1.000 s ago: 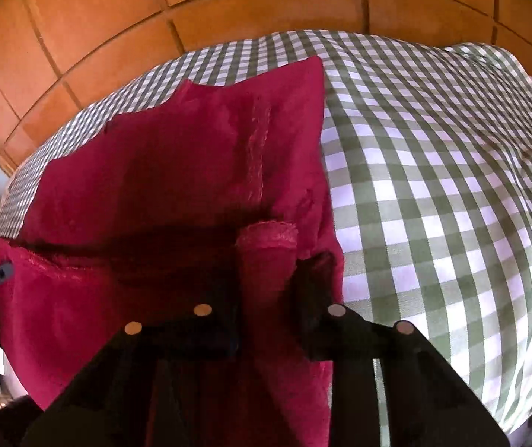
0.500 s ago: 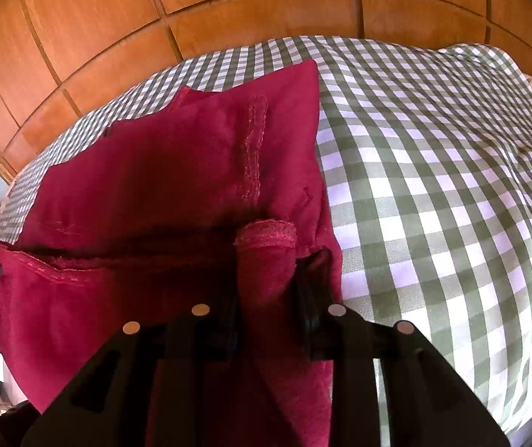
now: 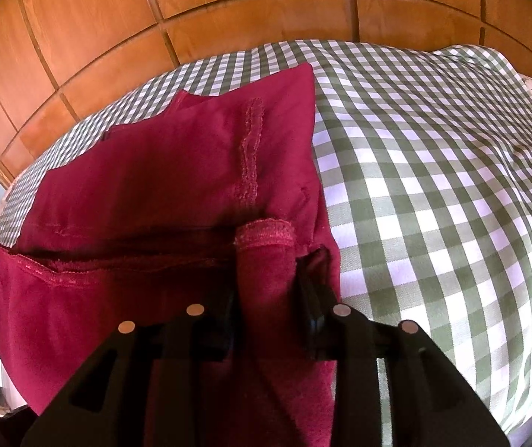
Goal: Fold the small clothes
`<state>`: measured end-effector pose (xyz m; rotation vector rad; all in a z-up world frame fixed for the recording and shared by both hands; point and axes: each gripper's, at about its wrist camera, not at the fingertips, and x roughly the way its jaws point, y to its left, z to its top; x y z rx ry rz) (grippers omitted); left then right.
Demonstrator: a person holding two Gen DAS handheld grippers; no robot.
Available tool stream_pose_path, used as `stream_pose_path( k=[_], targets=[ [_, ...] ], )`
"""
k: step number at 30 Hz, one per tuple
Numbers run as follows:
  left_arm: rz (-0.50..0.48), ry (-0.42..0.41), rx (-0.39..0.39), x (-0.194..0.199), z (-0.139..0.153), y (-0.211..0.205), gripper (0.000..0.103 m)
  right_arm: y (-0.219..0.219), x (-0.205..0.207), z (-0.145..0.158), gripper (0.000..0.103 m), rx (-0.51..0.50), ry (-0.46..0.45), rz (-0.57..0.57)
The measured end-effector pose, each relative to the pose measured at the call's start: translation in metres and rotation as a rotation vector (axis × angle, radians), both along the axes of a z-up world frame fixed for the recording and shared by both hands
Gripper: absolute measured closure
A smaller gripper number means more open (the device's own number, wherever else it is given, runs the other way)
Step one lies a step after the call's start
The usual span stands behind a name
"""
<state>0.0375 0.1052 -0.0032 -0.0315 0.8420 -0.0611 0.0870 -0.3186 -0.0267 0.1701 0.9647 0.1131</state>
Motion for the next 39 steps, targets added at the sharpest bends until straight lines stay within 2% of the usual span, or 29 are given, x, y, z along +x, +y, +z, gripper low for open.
stream_pose_path(
  k=[3,7,10,13,15,16,17,18,19,20,22,26,30,34,39],
  targets=[
    [-0.006,0.011,-0.017,0.003,-0.004,0.002,0.045,0.0,0.0,0.0,0.073,0.002,0.001,-0.003],
    [-0.054,0.05,-0.133,0.016,-0.013,0.009,0.045,0.0,0.002,0.002,0.061,0.006,0.015,-0.005],
    [-0.068,0.084,-0.205,0.022,-0.02,0.012,0.046,0.003,0.002,0.008,0.047,-0.004,0.022,0.001],
    [-0.08,0.091,-0.223,0.023,-0.023,0.013,0.055,0.005,0.0,0.011,0.046,-0.019,0.017,-0.001],
    [-0.079,0.097,-0.221,0.024,-0.026,0.014,0.065,0.006,0.0,0.012,0.05,-0.03,0.014,-0.002],
    [-0.075,0.104,-0.222,0.025,-0.028,0.014,0.067,0.007,-0.001,0.013,0.052,-0.037,0.012,-0.002],
    [-0.072,0.103,-0.228,0.025,-0.028,0.015,0.073,0.007,-0.001,0.013,0.054,-0.043,0.009,-0.001],
    [-0.074,0.1,-0.233,0.025,-0.027,0.016,0.084,0.008,-0.002,0.014,0.056,-0.054,0.006,0.001],
    [-0.081,0.094,-0.233,0.024,-0.025,0.015,0.088,0.009,-0.004,0.016,0.069,-0.073,0.004,0.004],
    [-0.084,0.082,-0.223,0.021,-0.021,0.013,0.094,0.01,-0.005,0.017,0.087,-0.091,0.001,0.007],
    [-0.095,0.054,-0.226,0.012,-0.013,0.013,0.096,0.012,-0.013,0.024,0.094,-0.123,-0.016,0.031],
    [-0.092,0.006,-0.253,-0.01,0.008,0.021,0.096,0.012,-0.031,0.048,0.095,-0.122,-0.048,0.085],
    [-0.087,-0.065,-0.298,-0.018,0.033,0.028,0.096,0.007,-0.035,0.081,0.095,-0.06,-0.101,0.107],
    [-0.069,-0.12,-0.304,0.013,0.052,0.028,0.096,0.013,-0.005,0.105,0.095,0.007,-0.154,0.093],
    [-0.017,-0.175,-0.282,0.068,0.063,0.03,0.096,0.015,0.052,0.119,0.096,0.015,-0.196,0.049]
  ],
)
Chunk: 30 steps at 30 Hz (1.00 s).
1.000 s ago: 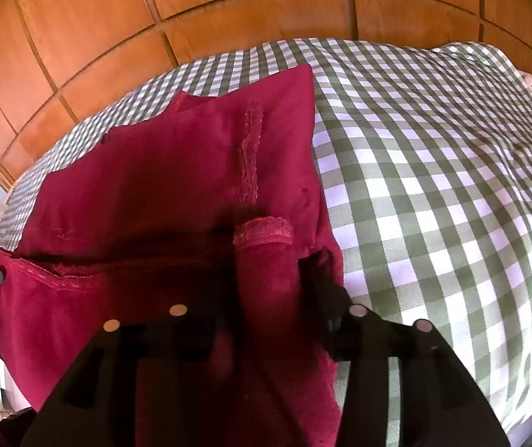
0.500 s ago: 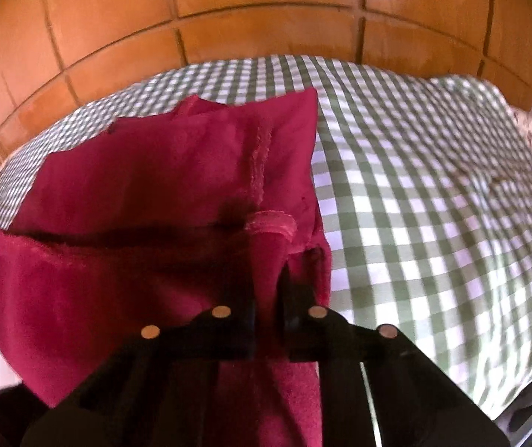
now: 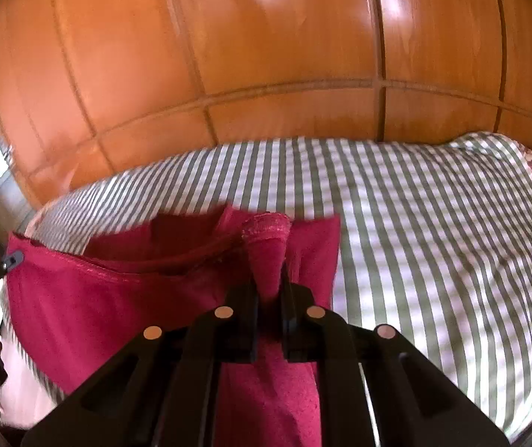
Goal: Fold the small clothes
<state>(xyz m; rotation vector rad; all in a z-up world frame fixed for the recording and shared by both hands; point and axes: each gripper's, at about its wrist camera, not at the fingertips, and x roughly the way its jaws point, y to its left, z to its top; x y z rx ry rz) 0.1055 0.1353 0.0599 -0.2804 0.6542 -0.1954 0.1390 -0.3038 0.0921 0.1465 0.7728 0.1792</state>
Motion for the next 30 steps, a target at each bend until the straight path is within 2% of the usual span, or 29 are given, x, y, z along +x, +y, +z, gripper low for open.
stream_pose_path(
  k=[4,8,9,14,16,17,18,19,20,21,23,26,28,30],
  targets=[
    [0.047,-0.005,0.038,0.045,0.0,0.002,0.096,-0.004,0.057,-0.003,0.096,0.002,0.002,-0.068],
    [0.091,0.053,0.078,0.087,-0.023,0.002,0.096,-0.004,0.101,-0.031,0.096,-0.022,0.064,-0.115],
    [0.101,0.075,0.082,0.096,-0.031,0.002,0.096,-0.003,0.113,-0.047,0.096,-0.039,0.098,-0.126],
    [0.129,0.215,0.153,0.134,-0.084,-0.007,0.096,-0.002,0.137,-0.105,0.095,-0.11,0.205,-0.154],
    [0.113,0.244,0.196,0.14,-0.098,-0.013,0.095,-0.003,0.136,-0.109,0.095,-0.112,0.192,-0.159],
    [0.11,0.255,0.205,0.141,-0.1,-0.014,0.094,-0.003,0.135,-0.107,0.091,-0.109,0.191,-0.156],
    [0.114,0.258,0.208,0.142,-0.1,-0.013,0.083,-0.003,0.133,-0.102,0.088,-0.118,0.191,-0.151],
    [0.14,0.265,0.221,0.141,-0.097,-0.011,0.073,-0.002,0.131,-0.097,0.075,-0.14,0.185,-0.151],
    [0.179,0.266,0.234,0.137,-0.092,-0.008,0.048,0.0,0.125,-0.09,0.065,-0.156,0.166,-0.151],
    [0.206,0.247,0.234,0.132,-0.086,-0.006,0.041,0.002,0.119,-0.08,0.064,-0.164,0.136,-0.148],
    [0.238,0.167,0.239,0.112,-0.065,-0.007,0.041,0.011,0.103,-0.061,0.061,-0.162,0.076,-0.128],
    [0.175,0.084,0.273,0.081,-0.046,-0.027,0.041,0.035,0.078,-0.043,0.054,-0.101,0.023,-0.037],
    [0.121,0.072,0.257,0.062,-0.048,-0.041,0.041,0.064,0.062,-0.044,0.049,-0.069,0.019,0.052],
    [0.097,0.106,0.269,0.054,-0.062,-0.051,0.041,0.092,0.052,-0.059,0.047,-0.053,0.062,0.12]
  ],
)
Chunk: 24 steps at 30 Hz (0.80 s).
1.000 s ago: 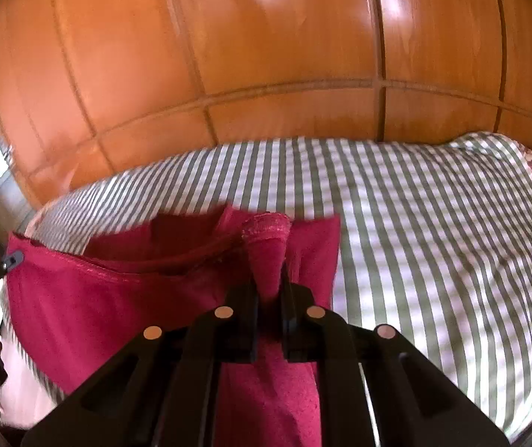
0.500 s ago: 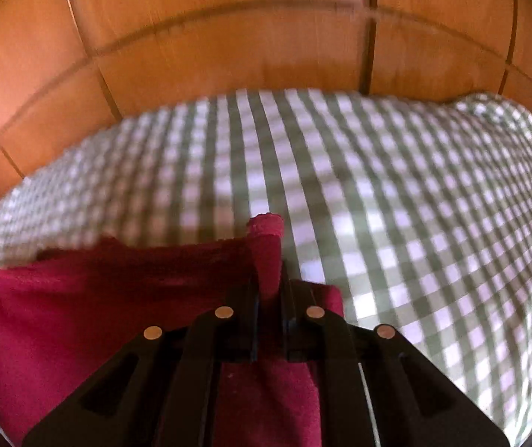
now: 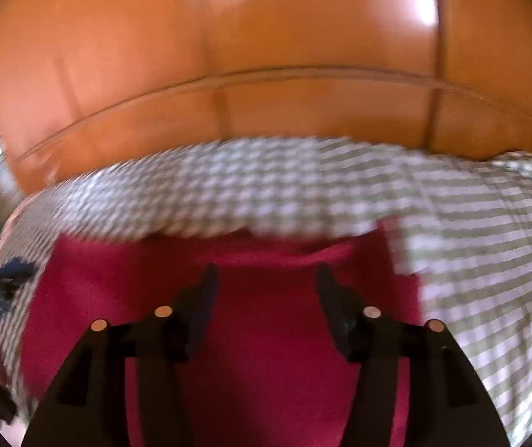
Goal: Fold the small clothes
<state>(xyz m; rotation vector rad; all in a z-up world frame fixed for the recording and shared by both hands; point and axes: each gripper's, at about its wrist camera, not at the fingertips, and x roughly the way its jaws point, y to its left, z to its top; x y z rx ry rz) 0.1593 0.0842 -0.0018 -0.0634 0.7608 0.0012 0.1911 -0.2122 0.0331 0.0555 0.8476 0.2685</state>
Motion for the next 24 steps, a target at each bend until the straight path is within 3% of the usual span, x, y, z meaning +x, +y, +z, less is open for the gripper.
stream_pose_path(
  k=[3,5,7,10,14,15,20,24],
  targets=[
    [0.037,0.151,0.034,0.003,-0.038,-0.003,0.041,0.024,0.0,-0.038,0.043,-0.039,0.099,0.025],
    [0.075,0.189,-0.033,0.006,-0.047,0.005,0.039,0.019,0.002,-0.048,0.042,0.01,0.119,0.007],
    [0.099,0.182,-0.069,-0.001,-0.039,0.01,0.039,0.012,0.002,-0.04,0.042,0.04,0.143,-0.003],
    [0.091,0.135,-0.053,-0.016,-0.024,0.006,0.039,-0.005,-0.008,-0.022,0.035,0.016,0.105,-0.051],
    [0.081,0.091,-0.036,-0.037,-0.007,0.002,0.036,-0.05,-0.029,-0.008,0.032,0.063,0.069,-0.144],
    [0.081,0.087,-0.035,-0.042,-0.004,0.002,0.031,-0.062,-0.032,-0.007,0.031,0.063,0.064,-0.166],
    [0.082,0.08,-0.038,-0.063,-0.003,0.006,0.03,-0.109,-0.066,-0.013,0.025,0.074,0.081,-0.256],
    [0.091,0.089,-0.036,-0.076,-0.006,0.008,0.03,-0.13,-0.088,-0.035,0.025,0.146,0.138,-0.277]
  ],
)
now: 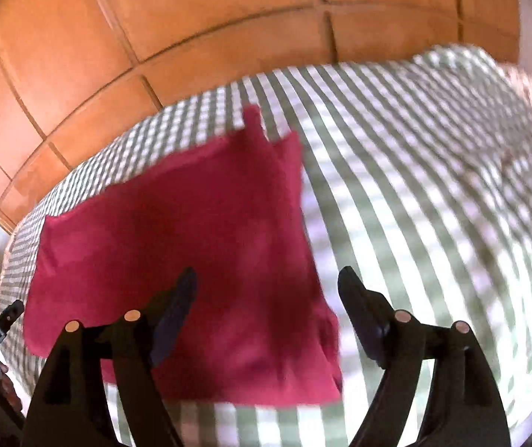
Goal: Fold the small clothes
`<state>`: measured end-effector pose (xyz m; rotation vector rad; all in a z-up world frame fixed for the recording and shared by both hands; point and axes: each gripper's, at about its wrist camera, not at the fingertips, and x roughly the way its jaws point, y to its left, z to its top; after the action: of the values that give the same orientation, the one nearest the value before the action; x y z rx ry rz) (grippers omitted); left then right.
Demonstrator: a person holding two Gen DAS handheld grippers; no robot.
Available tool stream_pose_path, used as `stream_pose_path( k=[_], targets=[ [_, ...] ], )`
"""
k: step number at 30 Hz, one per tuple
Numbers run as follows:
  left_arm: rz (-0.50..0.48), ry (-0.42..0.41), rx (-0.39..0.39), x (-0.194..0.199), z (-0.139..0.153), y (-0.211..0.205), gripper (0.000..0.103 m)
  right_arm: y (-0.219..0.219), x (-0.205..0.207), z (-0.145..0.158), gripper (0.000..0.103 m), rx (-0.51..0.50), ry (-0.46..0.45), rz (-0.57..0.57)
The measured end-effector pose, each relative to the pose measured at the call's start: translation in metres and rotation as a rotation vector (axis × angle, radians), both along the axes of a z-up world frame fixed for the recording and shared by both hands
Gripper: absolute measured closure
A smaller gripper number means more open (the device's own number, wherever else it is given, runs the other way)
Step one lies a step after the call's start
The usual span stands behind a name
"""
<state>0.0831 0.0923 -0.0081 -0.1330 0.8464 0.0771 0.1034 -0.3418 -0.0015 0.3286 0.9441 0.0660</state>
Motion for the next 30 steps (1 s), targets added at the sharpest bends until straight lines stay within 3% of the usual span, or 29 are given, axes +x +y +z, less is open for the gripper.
stream_pose_path(
  k=[3,9,12,15,16,17,18,19,21,24,30],
  targets=[
    [0.008,0.006,0.003,-0.008,-0.003,0.002,0.03,-0.002,-0.01,-0.011,0.027,0.075,0.022,0.011],
    [0.016,0.028,-0.012,-0.018,-0.013,0.009,0.03,0.004,-0.013,-0.013,0.043,0.068,0.023,0.013],
    [0.009,0.036,-0.046,-0.019,-0.018,0.014,0.03,0.002,-0.011,-0.016,0.05,0.07,0.035,0.006],
    [-0.001,0.058,-0.12,-0.017,-0.027,0.02,0.03,-0.001,-0.01,-0.02,0.064,0.068,0.043,0.007],
    [-0.013,0.07,-0.158,-0.015,-0.032,0.022,0.033,-0.002,-0.01,-0.02,0.074,0.073,0.046,0.011],
    [-0.035,0.082,-0.208,-0.014,-0.037,0.025,0.048,-0.004,-0.01,-0.019,0.082,0.092,0.049,0.015],
    [-0.056,0.091,-0.25,-0.012,-0.041,0.027,0.062,-0.004,-0.01,-0.018,0.084,0.096,0.05,0.017],
    [-0.063,0.093,-0.297,-0.012,-0.043,0.031,0.065,-0.004,-0.011,-0.016,0.088,0.094,0.048,0.021],
    [-0.082,0.079,-0.337,-0.014,-0.04,0.034,0.086,-0.004,-0.014,-0.009,0.091,0.09,0.038,0.027],
    [-0.108,0.067,-0.379,-0.02,-0.033,0.039,0.091,-0.008,-0.02,0.002,0.093,0.086,0.011,0.038],
    [-0.149,0.086,-0.373,-0.048,-0.023,0.034,0.091,-0.015,-0.055,0.013,0.093,0.047,0.016,0.109]
  ],
)
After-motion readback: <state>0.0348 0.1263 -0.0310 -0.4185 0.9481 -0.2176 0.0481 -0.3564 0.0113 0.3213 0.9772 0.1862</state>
